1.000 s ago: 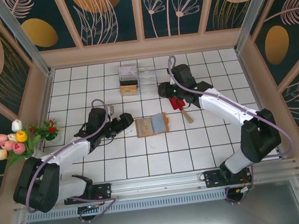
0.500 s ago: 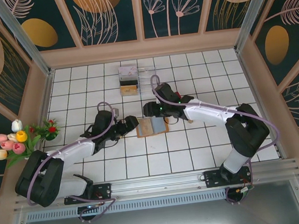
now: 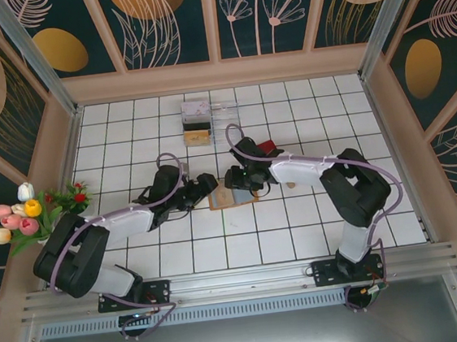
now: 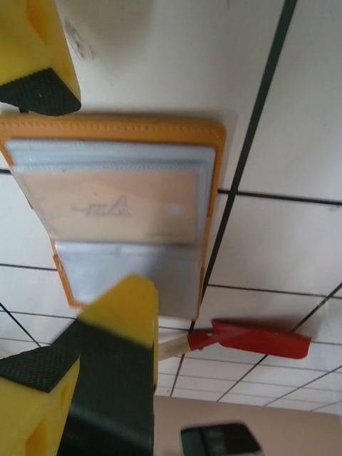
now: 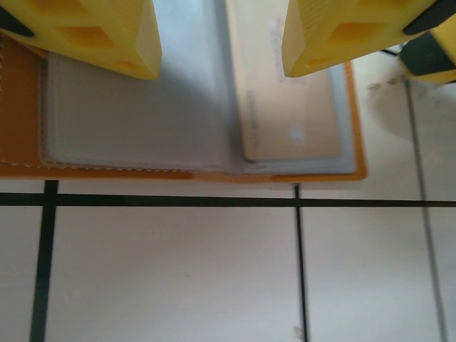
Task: Take the credit cards out of the card holder
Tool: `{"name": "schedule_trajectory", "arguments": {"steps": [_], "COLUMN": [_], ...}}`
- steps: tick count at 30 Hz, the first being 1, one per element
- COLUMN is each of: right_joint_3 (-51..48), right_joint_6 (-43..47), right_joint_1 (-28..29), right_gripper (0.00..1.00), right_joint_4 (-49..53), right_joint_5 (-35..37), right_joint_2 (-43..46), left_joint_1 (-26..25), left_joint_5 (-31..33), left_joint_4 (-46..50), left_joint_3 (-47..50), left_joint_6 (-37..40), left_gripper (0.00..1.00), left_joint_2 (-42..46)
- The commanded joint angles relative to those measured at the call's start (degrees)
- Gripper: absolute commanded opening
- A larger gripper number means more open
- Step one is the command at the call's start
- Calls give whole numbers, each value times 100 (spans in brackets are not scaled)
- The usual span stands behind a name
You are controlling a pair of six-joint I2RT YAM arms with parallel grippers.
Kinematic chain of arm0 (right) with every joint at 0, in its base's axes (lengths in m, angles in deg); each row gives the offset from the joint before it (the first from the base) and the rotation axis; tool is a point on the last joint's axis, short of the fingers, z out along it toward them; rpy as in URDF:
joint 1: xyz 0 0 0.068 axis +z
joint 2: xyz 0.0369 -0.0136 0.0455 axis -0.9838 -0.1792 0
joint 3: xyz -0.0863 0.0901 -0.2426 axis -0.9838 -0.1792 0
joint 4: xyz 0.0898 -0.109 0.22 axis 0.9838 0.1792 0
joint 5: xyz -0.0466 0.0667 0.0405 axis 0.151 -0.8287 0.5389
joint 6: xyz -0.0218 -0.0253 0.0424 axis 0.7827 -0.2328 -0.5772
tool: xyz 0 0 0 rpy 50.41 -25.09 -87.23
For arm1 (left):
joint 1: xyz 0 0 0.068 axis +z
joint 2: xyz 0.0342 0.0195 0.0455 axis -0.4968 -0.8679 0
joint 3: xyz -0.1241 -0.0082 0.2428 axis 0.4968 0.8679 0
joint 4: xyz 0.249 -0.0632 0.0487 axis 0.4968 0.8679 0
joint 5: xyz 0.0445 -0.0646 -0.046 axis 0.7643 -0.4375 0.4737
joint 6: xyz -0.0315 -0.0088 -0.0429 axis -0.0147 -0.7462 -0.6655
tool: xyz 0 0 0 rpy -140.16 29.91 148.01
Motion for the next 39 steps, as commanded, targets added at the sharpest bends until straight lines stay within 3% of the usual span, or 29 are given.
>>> {"name": "schedule_trajectory", "arguments": {"steps": [1,8,11,24,31,39], "right_joint_3": [144,5,24,179,298,200], "right_joint_6": [-134,-249,-239,-459,-352,-307], "right_joint_1": [6,15,15,195,88,59], "right_gripper": [48,46,44,44,44,44], "right_joint_4": [333,194,182,-102,380,363], "right_joint_5": [208,105,-21,-563,124,50], "right_joint_2": [-154,-305,-345,-365,1,122], "left_joint_1": [-95,-117,-116,-64,-53,-52], "left_joint_5": [-42,-84,-64,994,424,81], "left_joint_4": [-308,-529,-427,1096,663,454], "left_joint_3": [-247,-300,-373,-660,-502,-511], "left_joint_6": [-232,-461,-389,488,353,376], "left_gripper": [77,52,46,46,42,40], "left_joint_2": [-181,-523,-516,41,-36,-370]}}
